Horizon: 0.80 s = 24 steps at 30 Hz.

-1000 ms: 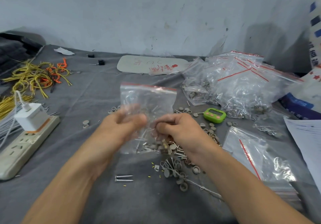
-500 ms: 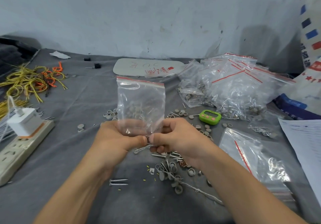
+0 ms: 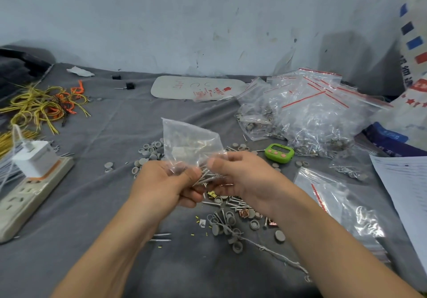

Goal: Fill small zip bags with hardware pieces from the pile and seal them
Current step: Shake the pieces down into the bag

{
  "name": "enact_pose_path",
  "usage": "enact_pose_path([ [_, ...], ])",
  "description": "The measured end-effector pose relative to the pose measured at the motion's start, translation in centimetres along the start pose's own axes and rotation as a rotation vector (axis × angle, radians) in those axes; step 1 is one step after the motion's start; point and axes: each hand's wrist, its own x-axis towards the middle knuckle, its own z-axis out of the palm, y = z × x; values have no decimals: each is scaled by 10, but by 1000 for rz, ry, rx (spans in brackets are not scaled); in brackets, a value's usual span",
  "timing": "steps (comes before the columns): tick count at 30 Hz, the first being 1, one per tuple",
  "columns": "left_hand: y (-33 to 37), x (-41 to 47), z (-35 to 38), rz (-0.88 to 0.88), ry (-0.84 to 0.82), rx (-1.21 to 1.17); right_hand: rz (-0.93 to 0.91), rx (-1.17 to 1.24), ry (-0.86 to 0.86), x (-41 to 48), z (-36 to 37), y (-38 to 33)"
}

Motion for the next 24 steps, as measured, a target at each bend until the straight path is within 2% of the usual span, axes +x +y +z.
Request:
enact_pose_path([
  [1, 1, 0, 0, 11, 5, -23, -17, 5, -31, -1, 1, 0],
  [3, 2, 0, 1, 25, 34, -109, -49, 40, 14, -1, 2, 1],
  [8, -2, 2, 3, -87, 8, -285, 10, 168, 105, 2, 2, -1],
  [11, -2, 4, 1, -108, -5, -316, 55, 149, 94, 2, 1, -2],
  [15, -2, 7, -2, -90, -29, -333, 67, 254, 116, 4, -2, -1],
  [24, 2, 9, -6, -229, -125, -576, 44, 232, 244, 11, -5, 7],
])
